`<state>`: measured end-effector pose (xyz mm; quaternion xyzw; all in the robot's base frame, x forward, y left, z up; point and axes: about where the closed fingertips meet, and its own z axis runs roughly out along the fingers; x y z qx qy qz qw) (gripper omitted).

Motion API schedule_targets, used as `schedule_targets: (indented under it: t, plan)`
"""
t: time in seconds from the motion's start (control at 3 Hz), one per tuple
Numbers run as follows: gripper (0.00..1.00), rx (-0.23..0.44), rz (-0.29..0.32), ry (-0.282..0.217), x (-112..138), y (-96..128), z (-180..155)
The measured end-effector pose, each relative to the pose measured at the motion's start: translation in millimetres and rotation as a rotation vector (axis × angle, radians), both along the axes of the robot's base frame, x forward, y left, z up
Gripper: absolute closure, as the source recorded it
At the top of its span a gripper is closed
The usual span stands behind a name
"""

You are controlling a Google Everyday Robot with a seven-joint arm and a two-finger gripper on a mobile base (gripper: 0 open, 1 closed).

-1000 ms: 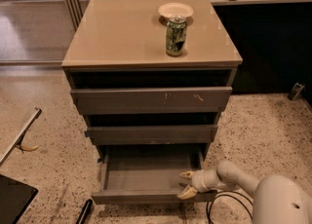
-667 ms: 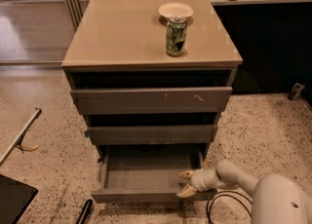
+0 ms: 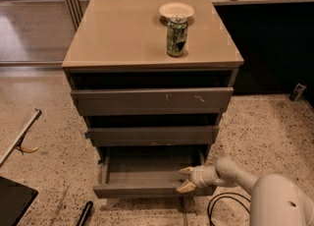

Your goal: Close bottom drawer

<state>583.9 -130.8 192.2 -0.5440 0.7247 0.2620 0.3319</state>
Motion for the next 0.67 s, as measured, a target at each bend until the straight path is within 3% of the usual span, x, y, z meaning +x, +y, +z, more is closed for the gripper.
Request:
schedule_targets:
  t: [0.33,0.67]
  plan:
    - [0.57,-0.012,-0.039,-0.025,19.3,-4.0,7.9]
    - [0.59,-0.026,-0.074,-0.049,34.8,-8.1,18.2]
